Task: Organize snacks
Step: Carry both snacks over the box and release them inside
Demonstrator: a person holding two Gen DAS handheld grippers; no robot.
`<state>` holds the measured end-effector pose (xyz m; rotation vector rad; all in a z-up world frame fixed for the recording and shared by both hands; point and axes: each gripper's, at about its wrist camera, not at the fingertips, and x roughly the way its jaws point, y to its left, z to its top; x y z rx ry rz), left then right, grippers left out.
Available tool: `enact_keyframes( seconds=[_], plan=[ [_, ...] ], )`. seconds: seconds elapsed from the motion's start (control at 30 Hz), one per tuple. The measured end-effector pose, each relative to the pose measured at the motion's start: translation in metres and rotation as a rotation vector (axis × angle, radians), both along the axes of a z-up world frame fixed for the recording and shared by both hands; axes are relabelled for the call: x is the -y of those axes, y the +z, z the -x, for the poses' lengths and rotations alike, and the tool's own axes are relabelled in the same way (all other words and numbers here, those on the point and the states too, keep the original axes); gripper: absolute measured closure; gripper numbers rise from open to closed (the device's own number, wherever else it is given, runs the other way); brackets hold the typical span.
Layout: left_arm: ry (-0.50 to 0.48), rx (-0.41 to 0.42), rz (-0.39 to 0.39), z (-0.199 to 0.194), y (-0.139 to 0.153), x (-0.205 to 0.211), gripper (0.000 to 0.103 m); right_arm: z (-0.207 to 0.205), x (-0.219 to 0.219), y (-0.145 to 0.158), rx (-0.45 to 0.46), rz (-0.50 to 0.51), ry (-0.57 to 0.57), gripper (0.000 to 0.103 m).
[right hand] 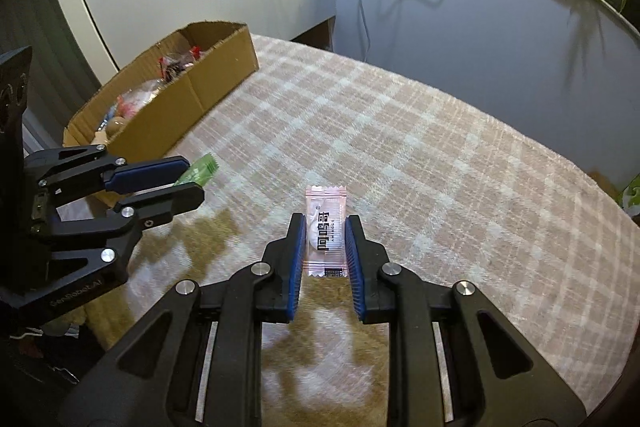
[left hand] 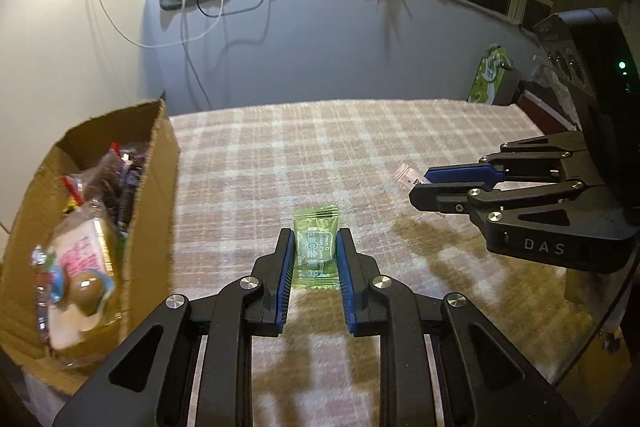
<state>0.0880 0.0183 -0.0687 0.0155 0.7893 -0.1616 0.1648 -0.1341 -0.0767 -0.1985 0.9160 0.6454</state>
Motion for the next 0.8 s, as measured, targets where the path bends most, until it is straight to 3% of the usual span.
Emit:
enact_keyframes(
  seconds=[0.47, 0.8],
  plan=[
    [0.072, 0.111, 0.02, 0.039, 0.039, -0.041, 0.083, 0.026, -0.046, 0.041, 0.073, -0.031, 0.057, 0.082],
    [0.149, 0.151, 0.013, 0.044, 0.052, -0.08, 0.083, 0.022, -0.089, 0.057, 0.099, -0.056, 0.105, 0.082]
  ],
)
